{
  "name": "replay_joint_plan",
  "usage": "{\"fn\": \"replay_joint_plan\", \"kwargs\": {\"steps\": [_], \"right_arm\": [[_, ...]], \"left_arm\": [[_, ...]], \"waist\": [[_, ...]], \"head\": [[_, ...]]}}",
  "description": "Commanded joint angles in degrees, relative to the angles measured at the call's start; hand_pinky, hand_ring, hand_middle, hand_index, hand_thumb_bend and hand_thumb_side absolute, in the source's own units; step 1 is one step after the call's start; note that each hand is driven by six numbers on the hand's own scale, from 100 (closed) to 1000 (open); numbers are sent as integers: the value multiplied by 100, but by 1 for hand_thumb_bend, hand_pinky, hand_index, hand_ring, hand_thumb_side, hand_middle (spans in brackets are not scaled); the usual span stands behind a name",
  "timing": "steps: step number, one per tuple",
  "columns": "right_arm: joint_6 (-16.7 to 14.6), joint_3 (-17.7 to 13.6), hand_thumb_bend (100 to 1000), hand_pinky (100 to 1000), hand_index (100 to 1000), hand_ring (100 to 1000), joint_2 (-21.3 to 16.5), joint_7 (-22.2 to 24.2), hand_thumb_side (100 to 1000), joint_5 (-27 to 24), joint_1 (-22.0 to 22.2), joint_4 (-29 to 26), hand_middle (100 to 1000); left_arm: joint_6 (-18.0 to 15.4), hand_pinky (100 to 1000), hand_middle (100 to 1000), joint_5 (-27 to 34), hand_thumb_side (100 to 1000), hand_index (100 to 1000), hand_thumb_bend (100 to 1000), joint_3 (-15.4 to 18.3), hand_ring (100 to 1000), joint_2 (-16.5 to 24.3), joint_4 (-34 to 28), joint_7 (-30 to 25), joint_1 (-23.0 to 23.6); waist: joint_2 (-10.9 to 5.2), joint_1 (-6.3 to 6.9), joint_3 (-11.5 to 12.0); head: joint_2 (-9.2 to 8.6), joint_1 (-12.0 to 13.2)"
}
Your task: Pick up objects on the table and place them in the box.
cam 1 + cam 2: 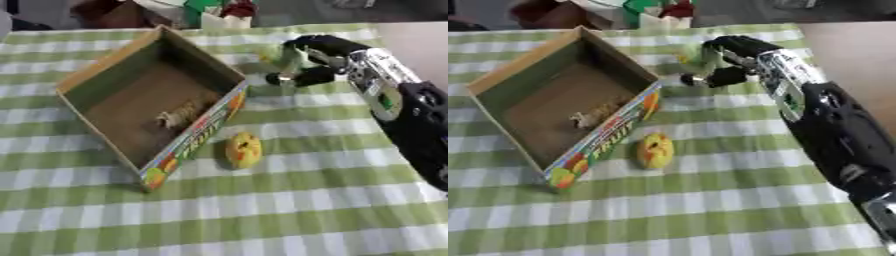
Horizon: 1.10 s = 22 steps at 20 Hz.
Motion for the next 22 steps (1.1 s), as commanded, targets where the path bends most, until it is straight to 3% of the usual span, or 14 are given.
{"fn": "replay_joint_plan", "kwargs": {"steps": [1, 4, 9, 11, 16, 21, 22], "right_arm": [[-1, -37, 567, 907, 1000, 960, -44, -82, 967, 202, -87, 67, 909], [17, -52, 519, 896, 985, 949, -23, -188, 934, 318, -113, 77, 881], [101, -67, 344, 849, 851, 894, 20, -405, 852, 451, -163, 144, 697], [145, -70, 271, 834, 802, 868, 35, -512, 860, 476, -162, 173, 612], [215, -58, 122, 806, 750, 826, 56, -614, 875, 424, -153, 239, 534], [210, -38, 100, 793, 731, 807, 57, -623, 847, 403, -143, 247, 508], [200, -31, 100, 773, 718, 776, 56, -623, 753, 408, -142, 244, 490]], "left_arm": [[-25, 591, 675, 44, 1000, 833, 100, 16, 660, 65, -106, -5, -77], [-39, 592, 673, 55, 1000, 831, 100, 7, 660, 59, -106, -20, -58], [-92, 599, 677, 80, 1000, 834, 100, -3, 665, 52, -106, -81, -45], [-106, 600, 677, 90, 1000, 833, 100, -1, 666, 49, -106, -98, -38], [-130, 601, 675, 103, 1000, 832, 100, 0, 664, 41, -106, -143, -8], [-145, 602, 675, 114, 1000, 832, 100, 6, 663, 38, -106, -157, 3], [-148, 602, 675, 116, 1000, 832, 100, 5, 663, 36, -106, -159, 4]], "waist": [[-78, 12, 21], [-61, 15, 32], [-26, 16, 62], [-12, 18, 73], [10, 18, 84], [13, 19, 86], [13, 18, 86]], "head": [[-83, -32], [-97, -41], [-139, -73], [-153, -80], [-165, -90], [-165, -95], [-171, -97]]}}
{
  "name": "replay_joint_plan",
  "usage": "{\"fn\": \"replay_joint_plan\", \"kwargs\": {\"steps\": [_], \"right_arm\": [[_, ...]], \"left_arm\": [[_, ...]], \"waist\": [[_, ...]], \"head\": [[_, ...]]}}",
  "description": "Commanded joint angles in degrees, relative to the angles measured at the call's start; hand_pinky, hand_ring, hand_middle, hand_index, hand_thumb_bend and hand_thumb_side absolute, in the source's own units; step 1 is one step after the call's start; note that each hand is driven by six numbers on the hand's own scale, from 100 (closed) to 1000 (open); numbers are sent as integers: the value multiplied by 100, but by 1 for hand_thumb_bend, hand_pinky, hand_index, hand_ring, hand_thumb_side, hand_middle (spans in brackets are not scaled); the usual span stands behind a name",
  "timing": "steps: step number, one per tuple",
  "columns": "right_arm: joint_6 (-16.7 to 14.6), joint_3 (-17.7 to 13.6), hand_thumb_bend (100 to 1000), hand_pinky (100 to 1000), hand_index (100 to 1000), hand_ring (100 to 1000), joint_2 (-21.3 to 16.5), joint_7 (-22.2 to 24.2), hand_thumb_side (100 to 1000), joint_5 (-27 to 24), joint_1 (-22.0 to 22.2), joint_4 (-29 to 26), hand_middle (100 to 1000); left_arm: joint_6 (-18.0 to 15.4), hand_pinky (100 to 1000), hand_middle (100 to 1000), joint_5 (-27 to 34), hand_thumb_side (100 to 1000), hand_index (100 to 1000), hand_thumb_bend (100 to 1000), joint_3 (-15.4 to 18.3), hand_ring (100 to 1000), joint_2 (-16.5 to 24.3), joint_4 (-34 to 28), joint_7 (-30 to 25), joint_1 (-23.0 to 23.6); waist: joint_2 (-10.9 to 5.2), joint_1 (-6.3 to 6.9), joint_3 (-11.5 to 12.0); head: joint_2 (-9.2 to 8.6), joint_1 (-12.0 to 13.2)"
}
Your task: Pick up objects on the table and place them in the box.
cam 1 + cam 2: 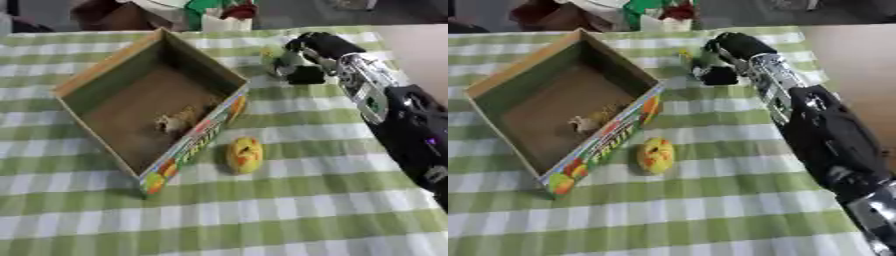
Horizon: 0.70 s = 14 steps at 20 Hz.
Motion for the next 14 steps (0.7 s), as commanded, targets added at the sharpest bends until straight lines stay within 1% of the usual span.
{"fn": "replay_joint_plan", "kwargs": {"steps": [1, 3, 4, 5, 7, 8, 9, 10, 14], "right_arm": [[-31, 56, 100, 768, 708, 758, -51, 13, 682, 43, -13, 63, 478], [-62, 62, 100, 761, 691, 737, -52, -2, 583, 111, -16, 62, 454], [-64, 56, 100, 758, 684, 730, -49, -23, 563, 154, -19, 68, 446], [-58, 46, 100, 744, 660, 706, -46, -53, 507, 197, -22, 77, 420], [5, 25, 100, 731, 623, 684, -35, -154, 454, 315, -27, 113, 388], [45, 12, 100, 729, 609, 679, -24, -209, 443, 372, -29, 140, 379], [79, 2, 100, 724, 571, 670, -13, -266, 414, 416, -30, 162, 366], [114, -6, 100, 720, 553, 666, -5, -329, 402, 455, -31, 180, 360], [252, -10, 100, 698, 418, 635, 16, -607, 339, 558, -28, 197, 330]], "left_arm": [[-17, 602, 674, 22, 1000, 832, 100, 34, 663, 82, -106, -22, -22], [-25, 602, 674, 26, 1000, 833, 100, 35, 663, 78, -106, -24, -19], [-29, 602, 674, 27, 1000, 833, 100, 34, 663, 76, -106, -25, -18], [-32, 602, 674, 28, 1000, 833, 100, 34, 662, 74, -106, -27, -16], [-38, 602, 674, 32, 1000, 834, 100, 33, 662, 68, -106, -30, -14], [-41, 602, 677, 34, 1000, 834, 100, 33, 662, 66, -106, -31, -12], [-43, 601, 681, 36, 1000, 835, 100, 34, 661, 64, -106, -32, -9], [-44, 601, 681, 39, 1000, 835, 100, 37, 661, 61, -106, -31, -4], [-49, 599, 681, 52, 1000, 836, 100, 41, 658, 54, -106, -30, 16]], "waist": [[-85, 12, 12], [-80, 8, 20], [-76, 6, 25], [-73, 5, 29], [-62, 2, 41], [-57, 1, 47], [-53, 0, 53], [-50, 0, 57], [-44, -1, 66]], "head": [[-68, -27], [-83, -37], [-90, -43], [-96, -46], [-113, -50], [-119, -52], [-124, -54], [-130, -54], [-144, -64]]}}
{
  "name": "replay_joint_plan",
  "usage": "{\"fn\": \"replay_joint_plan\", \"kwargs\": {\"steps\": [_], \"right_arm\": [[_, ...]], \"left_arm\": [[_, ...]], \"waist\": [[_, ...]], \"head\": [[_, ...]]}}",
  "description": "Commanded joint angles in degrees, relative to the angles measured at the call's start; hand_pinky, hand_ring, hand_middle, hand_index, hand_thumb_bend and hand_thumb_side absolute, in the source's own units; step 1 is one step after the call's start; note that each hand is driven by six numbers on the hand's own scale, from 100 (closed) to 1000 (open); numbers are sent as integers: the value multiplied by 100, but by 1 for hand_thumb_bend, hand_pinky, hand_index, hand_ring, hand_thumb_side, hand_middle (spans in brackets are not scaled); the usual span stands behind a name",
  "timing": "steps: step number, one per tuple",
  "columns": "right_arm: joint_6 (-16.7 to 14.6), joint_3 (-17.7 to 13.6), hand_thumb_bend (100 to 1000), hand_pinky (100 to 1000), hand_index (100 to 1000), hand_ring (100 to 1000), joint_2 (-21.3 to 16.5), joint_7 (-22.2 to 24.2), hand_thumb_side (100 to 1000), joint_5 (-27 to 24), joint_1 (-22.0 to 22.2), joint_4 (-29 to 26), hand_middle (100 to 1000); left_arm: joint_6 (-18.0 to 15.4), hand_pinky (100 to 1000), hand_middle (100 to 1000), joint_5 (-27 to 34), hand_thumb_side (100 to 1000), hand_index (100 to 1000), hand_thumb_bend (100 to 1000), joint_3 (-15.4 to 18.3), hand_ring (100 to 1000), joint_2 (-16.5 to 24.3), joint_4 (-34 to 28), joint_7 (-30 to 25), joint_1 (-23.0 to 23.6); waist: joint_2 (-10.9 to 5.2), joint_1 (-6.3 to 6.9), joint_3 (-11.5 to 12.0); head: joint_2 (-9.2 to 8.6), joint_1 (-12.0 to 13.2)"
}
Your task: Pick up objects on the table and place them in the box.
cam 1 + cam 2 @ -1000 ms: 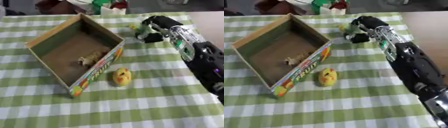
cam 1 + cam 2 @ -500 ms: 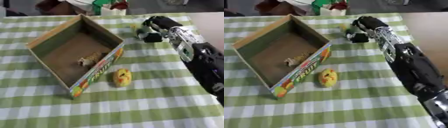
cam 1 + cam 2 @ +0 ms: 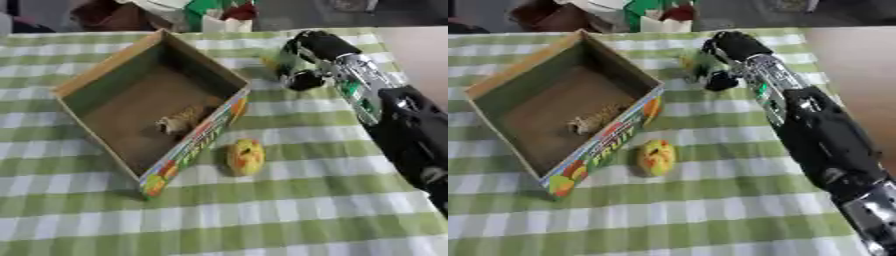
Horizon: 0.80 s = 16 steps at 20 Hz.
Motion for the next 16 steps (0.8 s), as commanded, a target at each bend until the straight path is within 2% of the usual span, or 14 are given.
{"fn": "replay_joint_plan", "kwargs": {"steps": [1, 3, 7, 11, 16], "right_arm": [[107, -3, 100, 688, 376, 621, -60, -190, 315, 128, 17, 123, 311], [170, 9, 100, 669, 311, 596, -59, -360, 270, 121, 23, 89, 281], [365, 63, 100, 634, 241, 534, -87, -867, 215, 152, 44, -63, 214], [492, 189, 100, 605, 193, 495, -163, -1389, 196, 257, 92, -324, 176], [570, 330, 100, 598, 184, 479, -281, -1481, 144, 109, 184, -701, 159]], "left_arm": [[-25, 598, 680, 25, 1000, 836, 100, 41, 657, 58, -106, -8, -26], [-30, 594, 679, 29, 1000, 838, 100, 39, 653, 56, -106, -16, -23], [-20, 587, 677, 34, 1000, 839, 100, 41, 648, 54, -106, -43, 0], [-11, 585, 676, 29, 1000, 839, 100, 51, 646, 54, -106, -40, 22], [13, 582, 675, 16, 1000, 840, 100, 54, 643, 63, -106, -61, 51]], "waist": [[-79, 16, 8], [-84, 15, 5], [-101, 13, -5], [-129, 9, -25], [-171, 1, -58]], "head": [[-83, -19], [-77, -19], [-55, -15], [-19, -3], [34, 20]]}}
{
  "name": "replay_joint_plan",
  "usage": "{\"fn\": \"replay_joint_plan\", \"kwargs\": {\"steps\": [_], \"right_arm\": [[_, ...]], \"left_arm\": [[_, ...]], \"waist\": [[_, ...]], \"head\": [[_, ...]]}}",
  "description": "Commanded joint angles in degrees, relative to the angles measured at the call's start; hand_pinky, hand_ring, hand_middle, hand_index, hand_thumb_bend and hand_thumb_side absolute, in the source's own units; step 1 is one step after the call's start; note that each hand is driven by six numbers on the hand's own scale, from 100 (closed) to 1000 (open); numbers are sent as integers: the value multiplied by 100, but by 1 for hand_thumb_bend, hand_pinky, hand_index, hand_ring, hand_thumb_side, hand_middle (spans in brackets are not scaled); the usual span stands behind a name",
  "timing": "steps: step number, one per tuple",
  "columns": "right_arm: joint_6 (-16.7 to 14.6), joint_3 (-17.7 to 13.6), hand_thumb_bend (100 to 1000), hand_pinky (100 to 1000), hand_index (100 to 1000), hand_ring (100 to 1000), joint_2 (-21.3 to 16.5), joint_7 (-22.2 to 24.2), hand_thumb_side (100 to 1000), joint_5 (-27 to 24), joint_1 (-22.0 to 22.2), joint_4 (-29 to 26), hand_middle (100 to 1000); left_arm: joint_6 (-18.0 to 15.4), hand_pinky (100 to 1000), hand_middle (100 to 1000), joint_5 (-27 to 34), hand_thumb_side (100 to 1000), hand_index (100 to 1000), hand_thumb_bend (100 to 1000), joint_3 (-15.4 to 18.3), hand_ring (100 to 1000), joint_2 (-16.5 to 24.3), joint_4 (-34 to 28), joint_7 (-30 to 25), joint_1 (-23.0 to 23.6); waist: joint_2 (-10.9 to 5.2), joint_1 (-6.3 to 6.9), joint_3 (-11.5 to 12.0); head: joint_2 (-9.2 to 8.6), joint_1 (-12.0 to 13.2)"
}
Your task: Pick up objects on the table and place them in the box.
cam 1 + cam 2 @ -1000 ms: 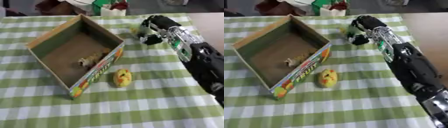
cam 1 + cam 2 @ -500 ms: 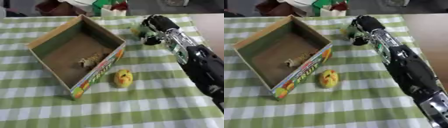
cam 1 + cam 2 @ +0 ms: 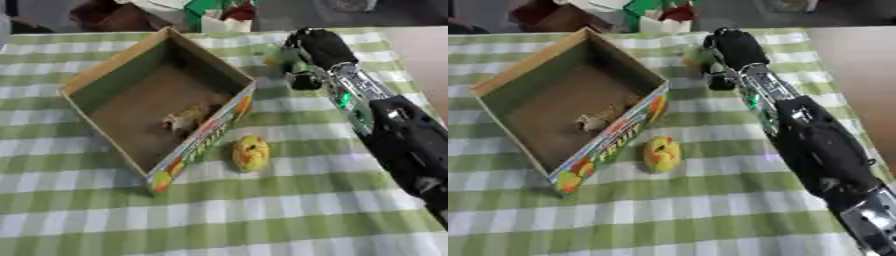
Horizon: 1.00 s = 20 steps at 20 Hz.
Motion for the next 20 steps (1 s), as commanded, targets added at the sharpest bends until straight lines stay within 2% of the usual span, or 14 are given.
{"fn": "replay_joint_plan", "kwargs": {"steps": [1, 5, 6, 7, 8, 9, 10, 16, 20], "right_arm": [[57, 71, 100, 597, 183, 478, -288, 23, 143, -158, -34, -420, 159], [241, 182, 100, 593, 177, 470, -458, 292, 112, -461, 47, -1005, 149], [297, 195, 100, 597, 177, 470, -485, 374, 168, -546, 61, -1133, 147], [357, 199, 100, 600, 177, 470, -514, 463, 125, -651, 73, -1271, 145], [420, 197, 100, 601, 176, 469, -543, 543, 129, -755, 80, -1406, 143], [484, 193, 100, 602, 176, 468, -569, 614, 336, -852, 86, -1536, 142], [546, 182, 100, 604, 176, 467, -592, 675, 140, -960, 87, -1669, 141], [870, 120, 100, 617, 181, 466, -710, 953, 161, -1600, 54, -2409, 142], [949, 243, 100, 616, 181, 466, -719, 1182, 165, -1917, -43, -2895, 142]], "left_arm": [[18, 582, 675, -9, 1000, 840, 100, 55, 643, 68, -106, -16, -11], [25, 582, 673, -12, 1000, 839, 100, 49, 642, 75, -106, -35, -1], [24, 582, 673, -13, 1000, 839, 100, 49, 642, 76, -106, -38, -1], [24, 581, 672, -13, 1000, 839, 100, 47, 642, 76, -106, -42, -2], [24, 581, 672, -14, 1000, 839, 100, 46, 642, 76, -106, -45, -1], [23, 581, 672, -15, 1000, 839, 100, 46, 642, 76, -106, -47, -1], [22, 581, 672, -15, 1000, 839, 100, 46, 641, 78, -106, -48, -1], [17, 581, 672, -15, 1000, 839, 100, 38, 642, 87, -106, -59, 5], [13, 580, 672, -13, 1000, 839, 100, 30, 642, 91, -106, -68, 5]], "waist": [[-179, -1, -16], [-227, -15, -47], [-238, -17, -52], [-250, -19, -56], [-262, -21, -60], [-272, -22, -64], [-284, -24, -68], [-343, -42, -92], [-387, -52, -103]], "head": [[37, 20], [80, 38], [87, 41], [94, 45], [100, 52], [105, 58], [111, 65], [167, 86], [205, 74]]}}
